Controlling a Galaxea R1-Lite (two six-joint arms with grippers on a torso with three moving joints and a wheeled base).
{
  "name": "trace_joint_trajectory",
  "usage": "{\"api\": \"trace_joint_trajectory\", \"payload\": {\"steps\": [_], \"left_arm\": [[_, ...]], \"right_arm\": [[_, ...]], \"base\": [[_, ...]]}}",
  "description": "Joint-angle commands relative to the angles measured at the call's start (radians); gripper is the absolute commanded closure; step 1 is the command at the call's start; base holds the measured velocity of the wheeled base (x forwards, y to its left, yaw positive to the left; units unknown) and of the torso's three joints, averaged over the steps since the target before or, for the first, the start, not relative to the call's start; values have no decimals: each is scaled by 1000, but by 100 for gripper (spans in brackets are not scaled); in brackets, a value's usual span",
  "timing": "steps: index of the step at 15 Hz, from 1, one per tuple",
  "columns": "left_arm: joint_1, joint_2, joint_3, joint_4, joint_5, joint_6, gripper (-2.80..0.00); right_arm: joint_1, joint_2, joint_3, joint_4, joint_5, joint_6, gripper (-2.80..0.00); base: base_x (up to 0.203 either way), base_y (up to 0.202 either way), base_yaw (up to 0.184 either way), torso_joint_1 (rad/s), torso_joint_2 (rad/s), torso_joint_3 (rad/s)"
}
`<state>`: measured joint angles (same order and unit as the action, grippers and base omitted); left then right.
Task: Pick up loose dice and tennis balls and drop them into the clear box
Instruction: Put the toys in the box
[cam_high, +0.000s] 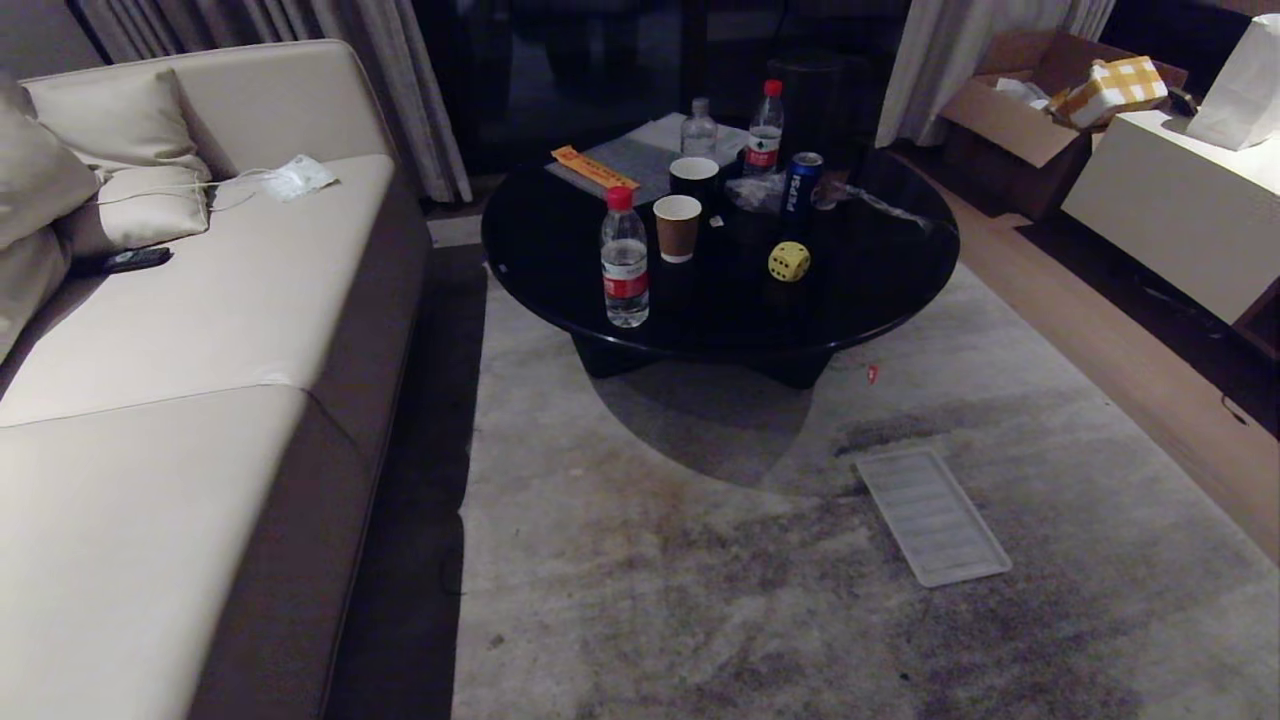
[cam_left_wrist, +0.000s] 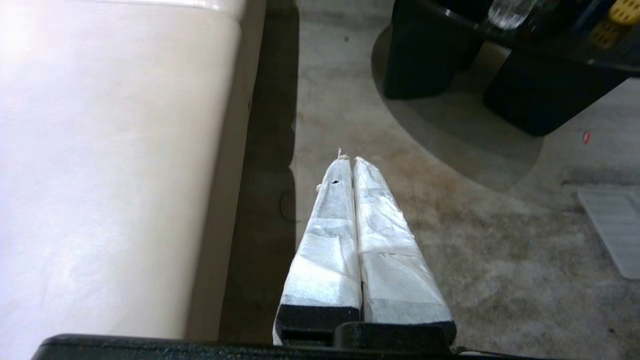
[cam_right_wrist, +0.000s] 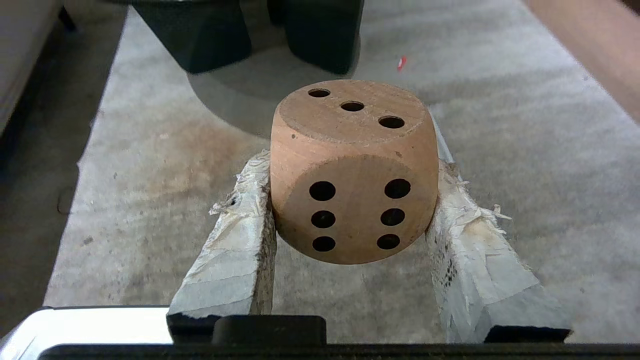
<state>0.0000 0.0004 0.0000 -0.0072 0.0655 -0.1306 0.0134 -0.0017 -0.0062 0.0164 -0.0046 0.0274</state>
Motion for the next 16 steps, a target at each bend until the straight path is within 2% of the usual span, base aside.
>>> {"api": "trace_joint_trajectory", "payload": {"steps": [1, 10, 16], "left_arm": [[0, 1, 2, 0, 0, -1, 0], [0, 1, 2, 1, 0, 5, 0], [0, 1, 2, 1, 0, 5, 0]], "right_arm": [[0, 2, 0, 0, 0, 0, 0], [0, 2, 0, 0, 0, 2, 0], [0, 2, 0, 0, 0, 3, 0]], "base": [[0, 0, 0, 0, 2, 207], [0, 0, 0, 2, 2, 202], [0, 0, 0, 2, 2, 43]]}}
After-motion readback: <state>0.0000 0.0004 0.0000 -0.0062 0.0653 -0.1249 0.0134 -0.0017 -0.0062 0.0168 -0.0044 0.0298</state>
